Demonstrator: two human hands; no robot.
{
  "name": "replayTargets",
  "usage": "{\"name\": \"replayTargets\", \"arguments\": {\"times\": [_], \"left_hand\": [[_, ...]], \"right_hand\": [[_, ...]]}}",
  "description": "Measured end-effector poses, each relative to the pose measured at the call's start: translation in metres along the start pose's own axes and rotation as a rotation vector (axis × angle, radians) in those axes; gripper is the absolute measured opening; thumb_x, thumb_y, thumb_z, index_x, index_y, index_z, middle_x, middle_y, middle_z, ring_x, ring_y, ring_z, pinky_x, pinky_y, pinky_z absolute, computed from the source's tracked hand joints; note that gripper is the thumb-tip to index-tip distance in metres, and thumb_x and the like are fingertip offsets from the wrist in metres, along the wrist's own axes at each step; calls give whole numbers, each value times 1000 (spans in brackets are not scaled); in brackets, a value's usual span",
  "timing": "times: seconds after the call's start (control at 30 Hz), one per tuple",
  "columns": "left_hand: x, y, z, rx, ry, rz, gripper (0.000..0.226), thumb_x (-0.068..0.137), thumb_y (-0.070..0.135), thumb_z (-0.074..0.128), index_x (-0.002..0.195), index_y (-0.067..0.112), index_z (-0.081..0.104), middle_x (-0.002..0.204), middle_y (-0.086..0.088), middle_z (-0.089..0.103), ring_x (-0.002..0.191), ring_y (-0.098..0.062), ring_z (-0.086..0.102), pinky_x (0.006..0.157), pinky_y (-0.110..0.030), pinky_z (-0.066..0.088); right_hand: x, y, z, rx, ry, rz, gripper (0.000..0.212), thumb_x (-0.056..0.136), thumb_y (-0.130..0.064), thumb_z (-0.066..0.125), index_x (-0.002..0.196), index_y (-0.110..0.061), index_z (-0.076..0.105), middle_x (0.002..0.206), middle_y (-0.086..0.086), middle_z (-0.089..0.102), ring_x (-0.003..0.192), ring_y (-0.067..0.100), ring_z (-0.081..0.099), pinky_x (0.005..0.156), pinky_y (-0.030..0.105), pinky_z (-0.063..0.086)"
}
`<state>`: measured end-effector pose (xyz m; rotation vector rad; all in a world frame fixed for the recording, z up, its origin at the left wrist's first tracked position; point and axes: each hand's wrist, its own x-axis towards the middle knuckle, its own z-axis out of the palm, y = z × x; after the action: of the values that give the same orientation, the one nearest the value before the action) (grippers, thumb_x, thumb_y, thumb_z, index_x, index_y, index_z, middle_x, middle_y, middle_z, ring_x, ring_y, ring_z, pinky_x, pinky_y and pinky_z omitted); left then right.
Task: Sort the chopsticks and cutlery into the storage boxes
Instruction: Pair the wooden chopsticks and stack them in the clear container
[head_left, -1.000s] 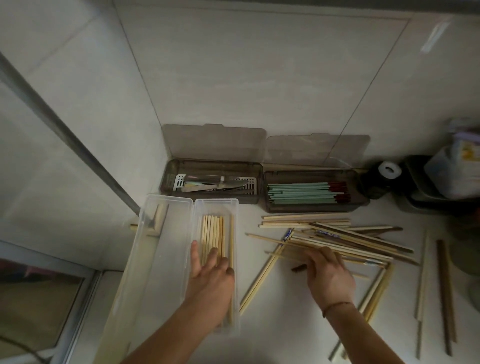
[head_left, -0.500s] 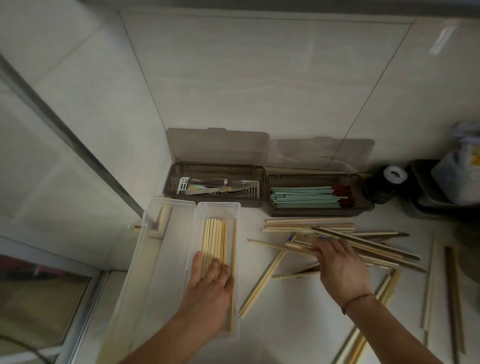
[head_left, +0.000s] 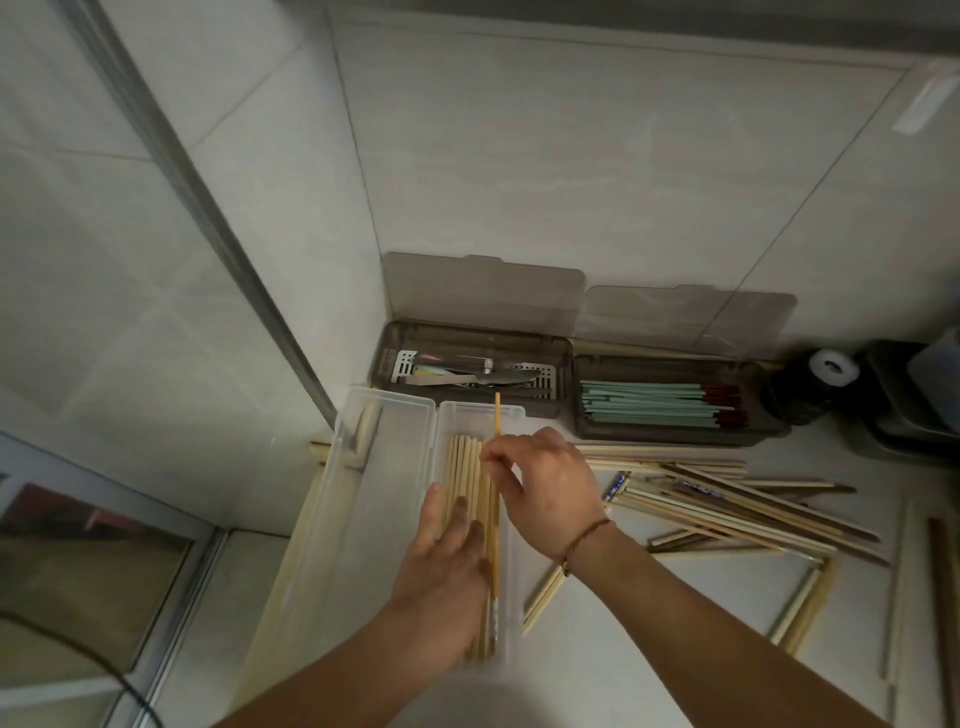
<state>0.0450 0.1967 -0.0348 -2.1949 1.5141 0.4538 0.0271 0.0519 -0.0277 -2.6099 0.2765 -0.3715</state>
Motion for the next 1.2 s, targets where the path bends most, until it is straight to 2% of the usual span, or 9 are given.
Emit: {"name": "replayTargets", "arguments": {"times": [0.17, 0.3, 0.4, 0.47, 0.57, 0.63, 0.87, 1.03, 1.2], "left_hand": [[-7, -4, 5, -70, 25, -52, 40, 98, 23, 43, 135, 8, 51, 150, -16, 35, 147, -39, 1, 101, -65, -30], [-9, -2, 4, -120, 64, -26, 42, 97, 19, 45, 137, 7, 46, 147, -14, 40, 147, -37, 5, 99, -63, -32], [-7, 0, 8, -146, 97, 0, 42, 99, 21, 43, 139, 10, 44, 146, -13, 42, 146, -36, 8, 97, -61, -35], [-5, 0, 11, -158, 117, 31, 41, 99, 22, 42, 139, 14, 44, 147, -11, 40, 146, -35, 9, 98, -61, -35], [-4, -1, 14, -158, 126, 74, 42, 99, 22, 41, 140, 20, 43, 155, -9, 29, 148, -35, 5, 99, -63, -34], [-5, -1, 14, -146, 106, 95, 42, 98, 21, 41, 140, 20, 45, 156, -10, 27, 148, -35, 2, 98, -62, -35], [-7, -1, 7, -150, 55, 97, 49, 93, 13, 48, 141, 19, 44, 157, -11, 28, 149, -32, 1, 97, -61, -35], [-10, 1, -2, -173, 71, 1, 47, 92, 8, 46, 138, 17, 46, 153, -6, 30, 148, -27, 5, 104, -66, -27], [-10, 3, 1, -285, 154, -114, 38, 84, 13, 54, 119, 27, 61, 133, 9, 47, 140, -19, 27, 110, -64, -14]], "right_hand": [[2, 2, 9, -430, -376, -35, 27, 94, -37, 44, 114, -29, 60, 108, -5, 66, 110, 24, 45, 93, 43, 33], [1, 3, 12, -584, -482, -65, 33, 96, -41, 37, 121, -32, 56, 118, -4, 59, 113, 26, 41, 96, 48, 27], [-2, 9, 11, -480, -427, -132, 31, 94, -39, 42, 118, -31, 60, 115, -6, 60, 111, 25, 45, 95, 46, 31], [-10, 20, 5, -247, -244, -185, 24, 88, -30, 55, 109, -28, 66, 107, -7, 64, 102, 22, 53, 89, 39, 41], [-35, 58, -9, -31, 59, -78, 22, 81, -12, 68, 101, -20, 69, 102, -4, 65, 97, 19, 58, 85, 30, 48], [-59, 87, -19, -80, 111, 50, 22, 78, -5, 69, 97, -18, 71, 99, -2, 65, 95, 22, 59, 82, 35, 51], [-120, 135, -27, -294, -45, 154, 26, 67, -8, 80, 89, -20, 71, 93, -2, 66, 86, 28, 57, 66, 38, 54], [-119, 97, -6, -280, -177, -116, 19, 80, -28, 57, 96, -27, 69, 93, -6, 65, 84, 21, 56, 64, 31, 50], [-111, 68, 17, -306, -313, 30, 28, 80, -45, 47, 92, -30, 66, 73, -7, 66, 73, 20, 63, 58, 30, 51]]}}
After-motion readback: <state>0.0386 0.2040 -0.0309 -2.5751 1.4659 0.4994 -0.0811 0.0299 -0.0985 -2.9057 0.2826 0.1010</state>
